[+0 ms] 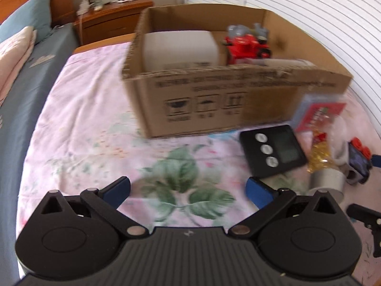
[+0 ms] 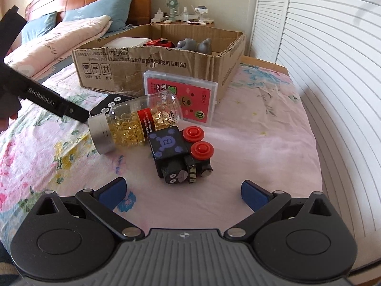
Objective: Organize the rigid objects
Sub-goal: 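Move the left tool to the black timer and the right to the black cube toy, then grasp the black cube toy with the right tool while the left grasps the black timer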
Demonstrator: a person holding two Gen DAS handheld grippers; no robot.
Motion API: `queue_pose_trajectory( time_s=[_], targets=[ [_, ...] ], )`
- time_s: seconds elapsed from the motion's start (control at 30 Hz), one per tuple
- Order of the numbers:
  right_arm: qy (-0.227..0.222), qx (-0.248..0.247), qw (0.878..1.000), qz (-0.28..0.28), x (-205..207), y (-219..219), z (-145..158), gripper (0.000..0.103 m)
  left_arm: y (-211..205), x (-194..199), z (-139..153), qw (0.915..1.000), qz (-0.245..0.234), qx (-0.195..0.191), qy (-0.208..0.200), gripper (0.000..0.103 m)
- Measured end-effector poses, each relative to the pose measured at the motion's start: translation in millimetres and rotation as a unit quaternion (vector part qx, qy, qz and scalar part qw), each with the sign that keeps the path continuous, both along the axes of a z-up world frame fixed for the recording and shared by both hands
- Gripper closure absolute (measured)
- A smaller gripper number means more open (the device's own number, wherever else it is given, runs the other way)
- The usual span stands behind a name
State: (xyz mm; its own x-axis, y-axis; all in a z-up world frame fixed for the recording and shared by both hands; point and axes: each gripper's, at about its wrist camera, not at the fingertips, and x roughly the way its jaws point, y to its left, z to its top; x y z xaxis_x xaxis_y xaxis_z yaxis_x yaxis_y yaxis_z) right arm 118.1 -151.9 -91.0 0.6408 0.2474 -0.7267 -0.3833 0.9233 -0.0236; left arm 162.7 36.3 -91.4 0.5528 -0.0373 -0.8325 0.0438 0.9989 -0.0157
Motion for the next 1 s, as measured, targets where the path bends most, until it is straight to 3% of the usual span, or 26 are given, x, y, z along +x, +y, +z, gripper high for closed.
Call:
queue_pose_trajectory(
  time_s=[0.23,0.5,0.9,1.0],
  targets=[
    [0.002,-0.004,1.000,0.028,19.2,1.2,0.7,0.000,-0.7,-1.4,0.9,0.9999,-0.011,-0.007,0.007,0.001],
    [-0.018,-0.004,0.999,0.049,17.5,7.0,7.8,0.046,-12.4,-10.7,12.0,0.9985,-0.044,-0.031,-0.006,0.001],
    [-0.018,0.001,1.000,-0.001,-1.9,-7.0,7.6,0.046,-36.2,9.2,16.9,0.9983,-0.047,-0.028,-0.022,0.001],
    [-0.019,0.002,1.000,-0.007,-8.5,-9.3,7.4,0.046,-41.0,18.0,14.9,0.9974,-0.048,-0.050,-0.019,0.001]
  ],
)
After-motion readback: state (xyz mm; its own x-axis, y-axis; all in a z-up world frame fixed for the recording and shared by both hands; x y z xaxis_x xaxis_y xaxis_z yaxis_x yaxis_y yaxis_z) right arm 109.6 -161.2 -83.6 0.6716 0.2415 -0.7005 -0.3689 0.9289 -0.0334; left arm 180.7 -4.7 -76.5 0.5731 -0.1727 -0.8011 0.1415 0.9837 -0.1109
